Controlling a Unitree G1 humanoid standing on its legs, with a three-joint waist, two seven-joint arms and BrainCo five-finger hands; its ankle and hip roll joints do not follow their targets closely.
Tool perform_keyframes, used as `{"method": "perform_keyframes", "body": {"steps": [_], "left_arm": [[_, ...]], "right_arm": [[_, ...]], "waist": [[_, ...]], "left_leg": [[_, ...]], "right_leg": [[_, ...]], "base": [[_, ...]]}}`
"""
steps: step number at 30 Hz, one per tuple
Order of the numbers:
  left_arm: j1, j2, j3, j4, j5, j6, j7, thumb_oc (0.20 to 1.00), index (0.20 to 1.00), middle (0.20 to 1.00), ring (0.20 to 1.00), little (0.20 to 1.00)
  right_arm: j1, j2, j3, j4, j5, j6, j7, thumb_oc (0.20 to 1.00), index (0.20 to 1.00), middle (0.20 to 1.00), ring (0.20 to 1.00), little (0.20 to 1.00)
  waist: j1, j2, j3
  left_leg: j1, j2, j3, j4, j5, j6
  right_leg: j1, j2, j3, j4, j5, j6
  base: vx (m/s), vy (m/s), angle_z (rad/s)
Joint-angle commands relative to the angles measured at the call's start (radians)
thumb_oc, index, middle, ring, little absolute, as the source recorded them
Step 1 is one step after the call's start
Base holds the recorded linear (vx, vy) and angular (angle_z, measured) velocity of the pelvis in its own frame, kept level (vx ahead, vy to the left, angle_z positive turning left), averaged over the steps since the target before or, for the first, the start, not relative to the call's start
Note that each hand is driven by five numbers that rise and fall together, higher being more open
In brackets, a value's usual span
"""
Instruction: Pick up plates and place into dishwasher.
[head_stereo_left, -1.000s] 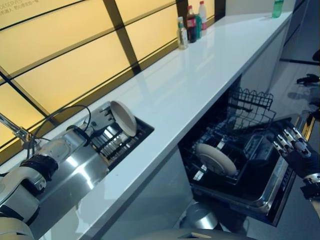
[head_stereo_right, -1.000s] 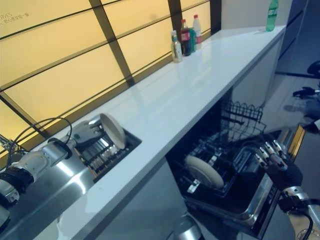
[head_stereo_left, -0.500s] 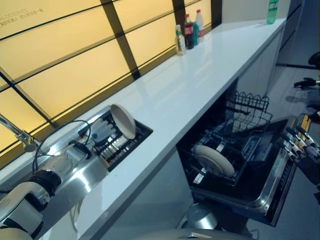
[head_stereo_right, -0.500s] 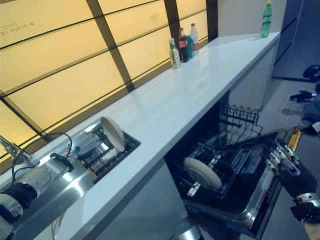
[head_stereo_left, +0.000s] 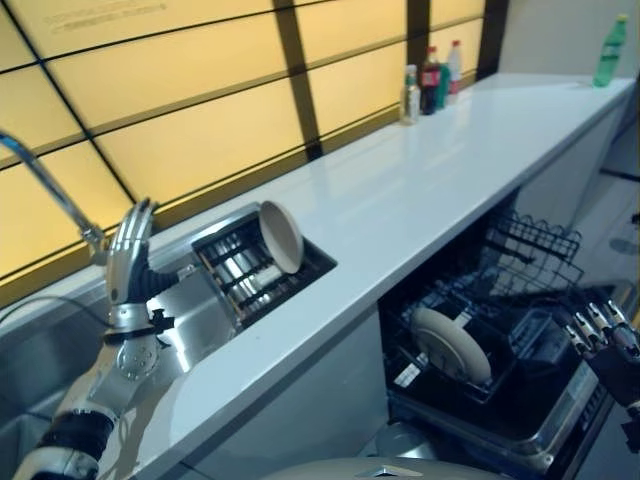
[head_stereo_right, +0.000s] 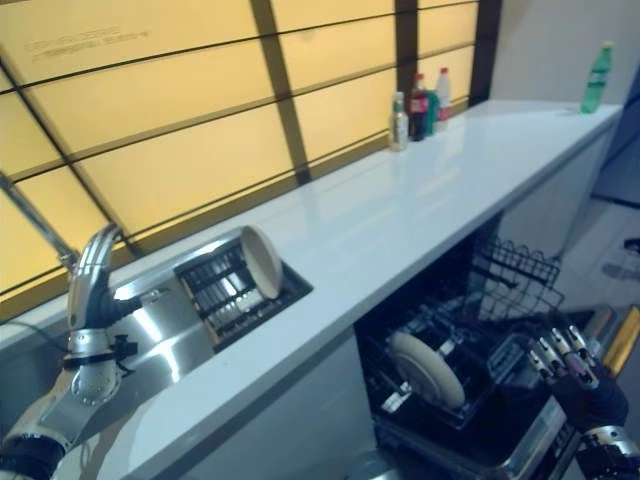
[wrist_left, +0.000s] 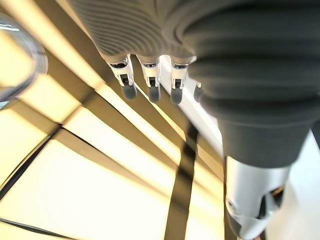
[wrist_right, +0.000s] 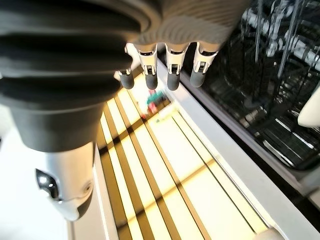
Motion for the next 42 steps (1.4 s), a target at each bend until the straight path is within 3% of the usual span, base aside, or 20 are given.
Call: {"method": "perform_keyframes", "body": {"steps": [1, 3, 6, 10, 20, 28, 33, 42], "left_arm": [[-0.009, -0.02, 0.074, -0.132, -0.191, -0.122, -0.167, 1.0, 1.0, 1.0, 1.0, 1.0], [0.011, -0.039, 0.086, -0.232, -0.268, -0.075, -0.237, 1.0, 1.0, 1.0, 1.0, 1.0], [0.023, -0.043, 0.089, -0.323, -0.225, -0.012, -0.272, 1.0, 1.0, 1.0, 1.0, 1.0], [0.036, -0.047, 0.099, -0.364, -0.245, 0.016, -0.337, 1.0, 1.0, 1.0, 1.0, 1.0], [0.099, -0.099, 0.16, -0.473, -0.503, 0.068, -0.556, 1.0, 1.0, 1.0, 1.0, 1.0], [0.289, -0.167, 0.258, -0.587, -0.682, 0.204, -0.757, 1.0, 1.0, 1.0, 1.0, 1.0], [0.349, -0.164, 0.305, -0.598, -0.756, 0.215, -0.847, 1.0, 1.0, 1.0, 1.0, 1.0], [0.415, -0.165, 0.308, -0.628, -0.812, 0.244, -0.942, 1.0, 1.0, 1.0, 1.0, 1.0]], "right_arm": [[-0.051, -0.014, 0.037, -0.085, -0.063, -0.087, 0.047, 1.0, 1.0, 1.0, 1.0, 1.0], [-0.068, -0.015, 0.056, -0.115, -0.102, -0.074, 0.034, 1.0, 1.0, 1.0, 1.0, 1.0], [-0.101, -0.025, 0.088, -0.136, -0.133, -0.075, 0.032, 1.0, 1.0, 1.0, 1.0, 1.0], [-0.142, -0.034, 0.126, -0.127, -0.158, -0.064, 0.007, 1.0, 1.0, 1.0, 1.0, 1.0], [-0.185, -0.014, 0.2, -0.087, -0.187, -0.046, -0.06, 1.0, 1.0, 1.0, 1.0, 1.0], [-0.135, 0.054, 0.235, -0.102, -0.183, -0.078, -0.104, 1.0, 1.0, 1.0, 1.0, 1.0], [-0.128, 0.098, 0.253, -0.078, -0.187, -0.115, -0.104, 1.0, 1.0, 1.0, 1.0, 1.0], [-0.081, 0.135, 0.265, -0.054, -0.182, -0.149, -0.098, 1.0, 1.0, 1.0, 1.0, 1.0]], "waist": [[0.014, -0.016, -0.032], [0.034, -0.019, -0.037], [0.053, -0.021, -0.038], [0.074, -0.023, -0.033], [0.137, -0.042, -0.022], [0.215, -0.081, -0.009], [0.246, -0.106, -0.013], [0.263, -0.137, -0.006]], "left_leg": [[-0.159, 0.048, -0.046, 0.033, 0.14, -0.007], [-0.164, 0.05, -0.057, 0.023, 0.137, -0.008], [-0.163, 0.053, -0.065, 0.004, 0.138, -0.007], [-0.16, 0.058, -0.077, -0.01, 0.145, -0.008], [-0.138, 0.071, -0.113, -0.006, 0.166, -0.015], [-0.144, 0.089, -0.157, 0.013, 0.172, -0.02], [-0.159, 0.105, -0.164, 0.018, 0.179, -0.025], [-0.166, 0.117, -0.16, 0.044, 0.174, -0.016]], "right_leg": [[0.063, -0.012, -0.018, -0.114, 0.005, 0.054], [0.065, -0.004, -0.024, -0.121, -0.003, 0.049], [0.066, 0.0, -0.031, -0.13, -0.008, 0.047], [0.072, 0.002, -0.04, -0.132, -0.011, 0.046], [0.124, -0.003, -0.054, -0.131, -0.001, 0.051], [0.157, 0.004, -0.077, -0.136, 0.003, 0.045], [0.166, 0.012, -0.089, -0.151, 0.014, 0.045], [0.182, 0.01, -0.098, -0.153, 0.029, 0.053]], "base": [[-0.15, 0.048, 0.12], [-0.15, 0.055, 0.21], [-0.09, 0.045, 0.3], [-0.03, 0.052, 0.08], [0.08, 0.0, 0.12], [0.06, -0.056, 0.09], [0.02, -0.03, 0.19], [0.03, -0.052, 0.12]]}}
